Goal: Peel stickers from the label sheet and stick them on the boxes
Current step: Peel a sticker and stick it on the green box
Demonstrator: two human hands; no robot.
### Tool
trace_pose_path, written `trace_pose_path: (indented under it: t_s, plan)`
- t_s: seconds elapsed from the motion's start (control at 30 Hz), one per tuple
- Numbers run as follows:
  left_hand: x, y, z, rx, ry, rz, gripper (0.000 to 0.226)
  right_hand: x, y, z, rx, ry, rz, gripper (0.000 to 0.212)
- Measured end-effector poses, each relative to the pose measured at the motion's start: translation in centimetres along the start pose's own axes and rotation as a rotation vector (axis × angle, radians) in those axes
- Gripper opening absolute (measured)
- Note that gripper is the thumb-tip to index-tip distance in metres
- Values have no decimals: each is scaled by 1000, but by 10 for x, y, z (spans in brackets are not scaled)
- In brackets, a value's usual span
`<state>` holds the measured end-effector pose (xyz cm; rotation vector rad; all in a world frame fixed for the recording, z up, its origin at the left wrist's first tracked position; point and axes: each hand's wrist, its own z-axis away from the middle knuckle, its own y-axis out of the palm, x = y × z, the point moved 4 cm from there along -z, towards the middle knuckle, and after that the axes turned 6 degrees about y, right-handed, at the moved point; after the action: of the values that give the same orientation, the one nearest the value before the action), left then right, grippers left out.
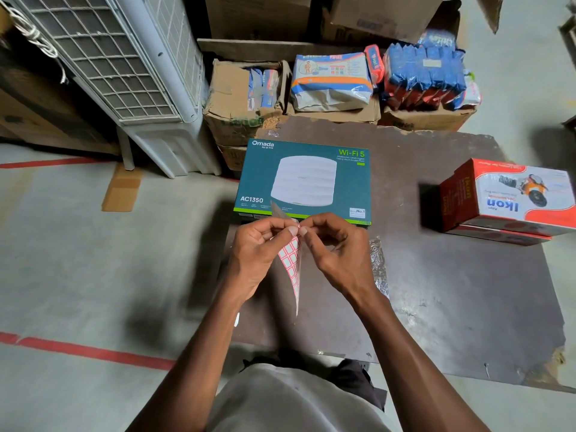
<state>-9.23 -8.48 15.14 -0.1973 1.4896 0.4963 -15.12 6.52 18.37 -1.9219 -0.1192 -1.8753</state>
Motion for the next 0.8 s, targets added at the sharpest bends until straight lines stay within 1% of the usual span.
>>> trace_pose_path:
  t_s: [0.1,0.2,0.33,0.47,0.6,0.8]
  plan:
    - [-5,0,1,8,4,-22,8,2,0,0,9,-11,-5,7]
    - [-10,-2,2,28,21,-80,16,2,-2,-1,25,-19,0,5]
    - [-14,-4,3,50,19,-126,12,1,-4,-1,45,-35,30,6]
    - [-18,-2,2,59,57,-159,15,4,-4,-1,42,-81,71,7]
    - [-20,5,3,56,75,-143,22,5,-4,0,8,-119,102,8]
    - [-13,4,1,33,49,-91,18,2,-2,-2,-11,-63,35,8]
